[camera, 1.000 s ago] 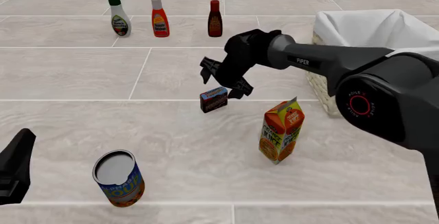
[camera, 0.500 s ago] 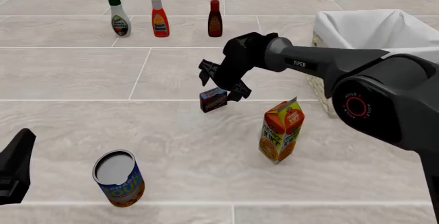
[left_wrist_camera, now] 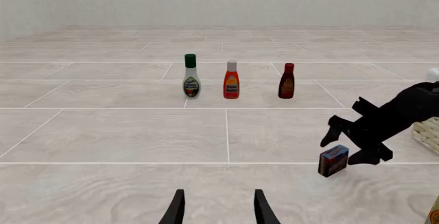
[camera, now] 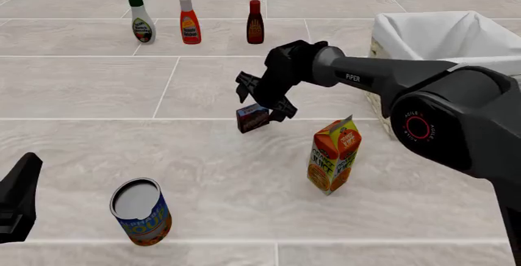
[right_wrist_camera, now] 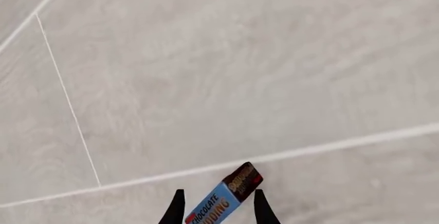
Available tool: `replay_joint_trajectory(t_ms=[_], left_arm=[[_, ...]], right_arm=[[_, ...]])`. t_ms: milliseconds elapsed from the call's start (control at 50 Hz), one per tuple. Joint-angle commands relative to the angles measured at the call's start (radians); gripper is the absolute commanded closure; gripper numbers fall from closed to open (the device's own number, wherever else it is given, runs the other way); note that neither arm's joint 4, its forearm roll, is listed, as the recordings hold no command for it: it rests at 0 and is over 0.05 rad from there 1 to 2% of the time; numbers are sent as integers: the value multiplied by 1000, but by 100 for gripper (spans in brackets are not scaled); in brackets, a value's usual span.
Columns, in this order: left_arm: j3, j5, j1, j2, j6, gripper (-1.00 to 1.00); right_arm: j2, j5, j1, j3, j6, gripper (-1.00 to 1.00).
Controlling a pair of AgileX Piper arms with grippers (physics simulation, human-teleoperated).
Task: Pick the chocolate pudding and place it in the basket.
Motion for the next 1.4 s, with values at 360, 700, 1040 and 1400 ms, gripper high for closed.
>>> replay_joint_trajectory(t_ms=[360,700,1040,1400], left_arm=[[0,0,0,0,0,-100],[0,0,0,0,0,-100],[0,0,0,0,0,-100],[0,0,0,0,0,-100]], right_arm=[[57,-28,-9,9,18,-100],[37,0,-75,-1,-64,100],[-33,-1,-72,-49,-201,100],[-88,-10,-57,-112,-273,100]])
